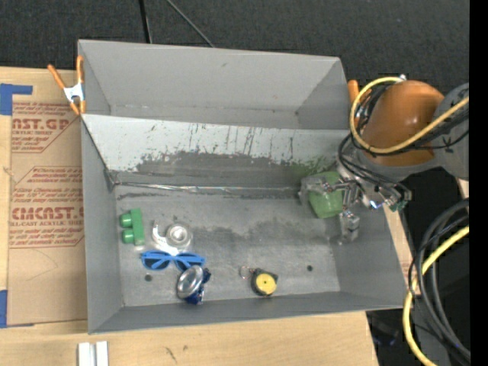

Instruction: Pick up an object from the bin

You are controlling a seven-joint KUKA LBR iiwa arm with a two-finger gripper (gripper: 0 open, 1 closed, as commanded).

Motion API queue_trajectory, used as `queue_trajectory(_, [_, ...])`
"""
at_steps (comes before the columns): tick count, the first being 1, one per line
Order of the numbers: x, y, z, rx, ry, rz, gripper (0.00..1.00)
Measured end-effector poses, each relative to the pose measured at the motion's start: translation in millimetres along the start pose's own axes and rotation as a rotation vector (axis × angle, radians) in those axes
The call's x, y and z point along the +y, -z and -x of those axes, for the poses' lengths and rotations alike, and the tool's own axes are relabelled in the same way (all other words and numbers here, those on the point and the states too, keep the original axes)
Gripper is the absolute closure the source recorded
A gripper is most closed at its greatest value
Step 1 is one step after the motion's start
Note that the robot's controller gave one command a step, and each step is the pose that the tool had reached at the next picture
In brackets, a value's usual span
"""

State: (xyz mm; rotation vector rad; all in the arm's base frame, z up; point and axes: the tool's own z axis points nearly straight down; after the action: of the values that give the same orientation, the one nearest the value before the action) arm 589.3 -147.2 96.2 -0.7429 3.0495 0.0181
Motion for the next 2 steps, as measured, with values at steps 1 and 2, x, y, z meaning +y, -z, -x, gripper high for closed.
queue_trajectory(1, [73.7, 47.9, -10.6, 0.000, -0.044, -0.008, 0.00])
queue_trajectory(2, [73.7, -29.7, 24.0, 0.004, -0.215, -0.008, 0.00])
